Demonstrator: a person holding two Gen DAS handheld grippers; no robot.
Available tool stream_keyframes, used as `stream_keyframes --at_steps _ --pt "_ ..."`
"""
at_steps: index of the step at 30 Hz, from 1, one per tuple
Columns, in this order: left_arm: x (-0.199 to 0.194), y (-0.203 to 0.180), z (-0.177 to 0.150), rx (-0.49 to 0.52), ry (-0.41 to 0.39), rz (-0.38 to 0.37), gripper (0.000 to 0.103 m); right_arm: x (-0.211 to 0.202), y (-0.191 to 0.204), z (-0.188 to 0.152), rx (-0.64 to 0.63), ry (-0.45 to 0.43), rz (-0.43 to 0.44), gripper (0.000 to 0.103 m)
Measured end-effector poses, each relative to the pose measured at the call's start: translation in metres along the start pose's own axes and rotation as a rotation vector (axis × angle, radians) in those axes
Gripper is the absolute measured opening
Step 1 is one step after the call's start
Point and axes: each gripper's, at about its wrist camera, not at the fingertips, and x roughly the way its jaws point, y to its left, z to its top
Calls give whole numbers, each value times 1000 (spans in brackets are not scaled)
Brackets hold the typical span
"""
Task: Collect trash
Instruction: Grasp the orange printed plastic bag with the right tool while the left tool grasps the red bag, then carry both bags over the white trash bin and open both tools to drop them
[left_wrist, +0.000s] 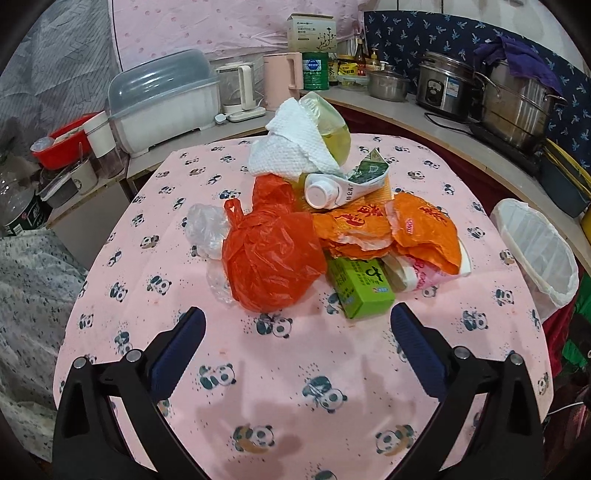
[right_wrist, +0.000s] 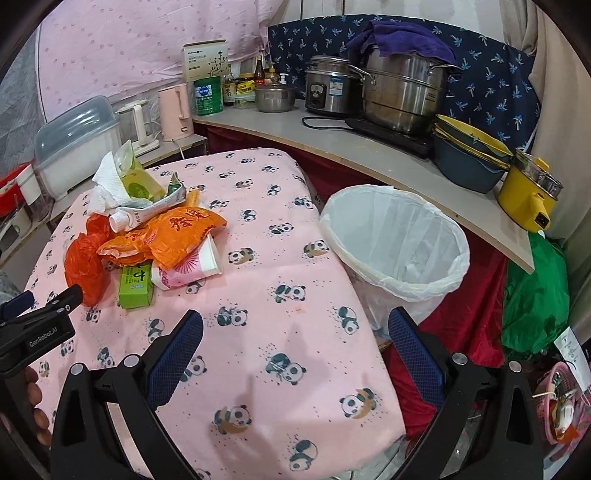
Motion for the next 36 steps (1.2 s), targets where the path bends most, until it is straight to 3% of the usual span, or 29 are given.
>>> stream_keyframes --at_steps 13,20,23,25,27,30,36 --pt "58 29 25 15 -5 -49 94 56 83 34 -93 -10 100 96" --pt "75 38 30 -3 29 -93 63 89 106 40 -116 18 115 95" --pt "76 41 31 -18 34 -109 45 98 114 41 -130 26 119 86" --pt "76 42 31 -26 35 -117 41 103 116 41 -136 34 128 81" --pt "73 42 31 -26 32 -119 34 107 118 41 -138 41 139 67" --pt "67 44 31 -36 27 -120 30 110 116 41 -132 59 156 45" --pt "45 45 34 -51 -10 -119 27 103 103 41 -96 46 183 25"
